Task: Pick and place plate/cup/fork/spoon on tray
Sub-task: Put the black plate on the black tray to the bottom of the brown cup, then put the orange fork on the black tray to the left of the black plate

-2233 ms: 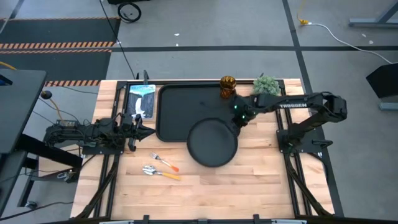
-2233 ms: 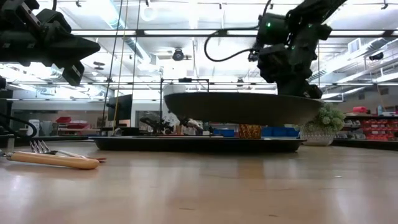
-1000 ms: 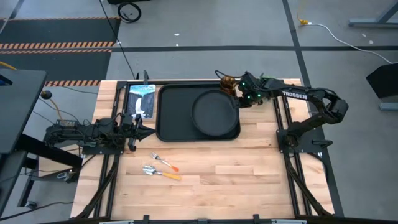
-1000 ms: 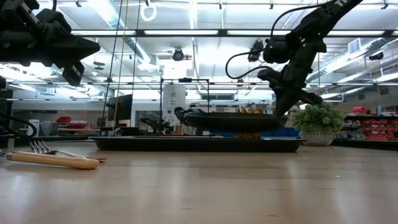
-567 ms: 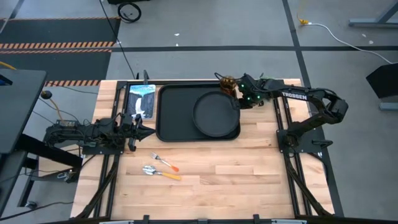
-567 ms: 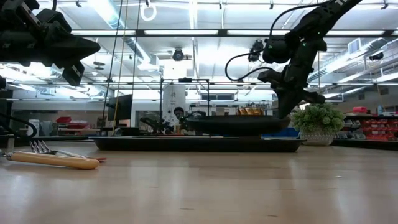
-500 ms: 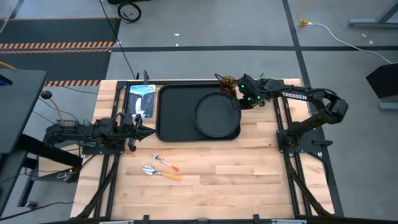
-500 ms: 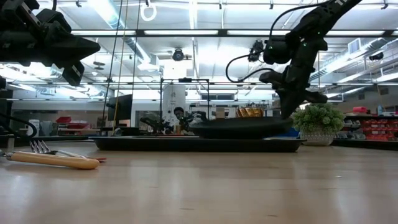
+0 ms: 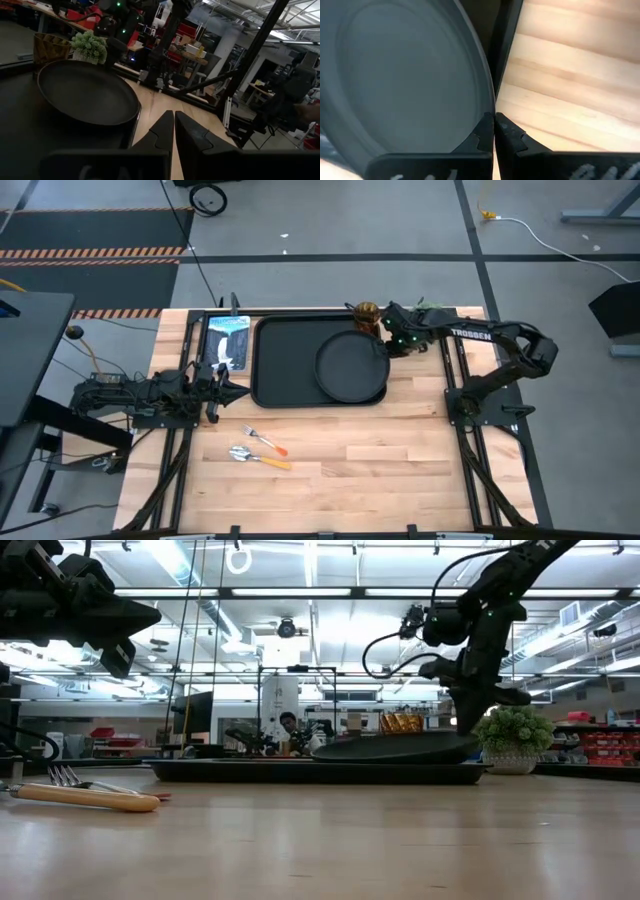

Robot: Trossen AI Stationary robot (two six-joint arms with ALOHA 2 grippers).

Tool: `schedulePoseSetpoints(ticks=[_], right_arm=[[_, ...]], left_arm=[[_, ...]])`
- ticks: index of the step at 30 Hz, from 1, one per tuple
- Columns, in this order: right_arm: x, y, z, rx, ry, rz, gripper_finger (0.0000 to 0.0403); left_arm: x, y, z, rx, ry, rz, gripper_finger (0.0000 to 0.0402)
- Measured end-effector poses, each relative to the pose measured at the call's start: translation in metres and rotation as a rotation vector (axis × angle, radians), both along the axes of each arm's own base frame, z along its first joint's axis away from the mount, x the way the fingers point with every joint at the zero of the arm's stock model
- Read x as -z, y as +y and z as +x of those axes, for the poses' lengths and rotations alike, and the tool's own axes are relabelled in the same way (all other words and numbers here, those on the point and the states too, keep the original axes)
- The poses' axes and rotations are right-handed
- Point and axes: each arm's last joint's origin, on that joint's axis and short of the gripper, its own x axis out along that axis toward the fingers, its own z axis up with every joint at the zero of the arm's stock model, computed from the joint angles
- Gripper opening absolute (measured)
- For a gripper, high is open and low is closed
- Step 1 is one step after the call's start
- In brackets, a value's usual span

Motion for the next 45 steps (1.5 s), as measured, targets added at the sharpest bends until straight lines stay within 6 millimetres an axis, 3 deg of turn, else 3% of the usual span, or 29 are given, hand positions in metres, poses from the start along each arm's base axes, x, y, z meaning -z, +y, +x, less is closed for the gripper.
schedulePoseSetpoints(ticks=[11, 24, 29, 37, 45], right_arm=[[0.025, -0.002, 0.015, -0.041, 0.047, 0.05, 0.0012], [0.024, -0.003, 0.012, -0.063, 0.057, 0.042, 0.007], [0.005, 0.002, 0.006, -0.116, 0.079, 0.041, 0.0085], [-0.035, 0.034, 0.021, -0.311, -0.03, -0.155, 0.0087], [-0.054, 0.096, 0.062, -0.613, -0.229, -0.548, 0.0085]], left_arm=[[0.0, 0.0, 0.0, 0.0, 0.0, 0.0, 0.0023], [0.0, 0.0, 0.0, 0.0, 0.0, 0.0, 0.0023], [0.0, 0.0, 0.0, 0.0, 0.001, 0.0, 0.0023], [0.001, 0.0, 0.0, 0.003, 0.016, 0.073, 0.0023], [0.003, -0.006, 0.0, 0.09, 0.032, 0.092, 0.0012]])
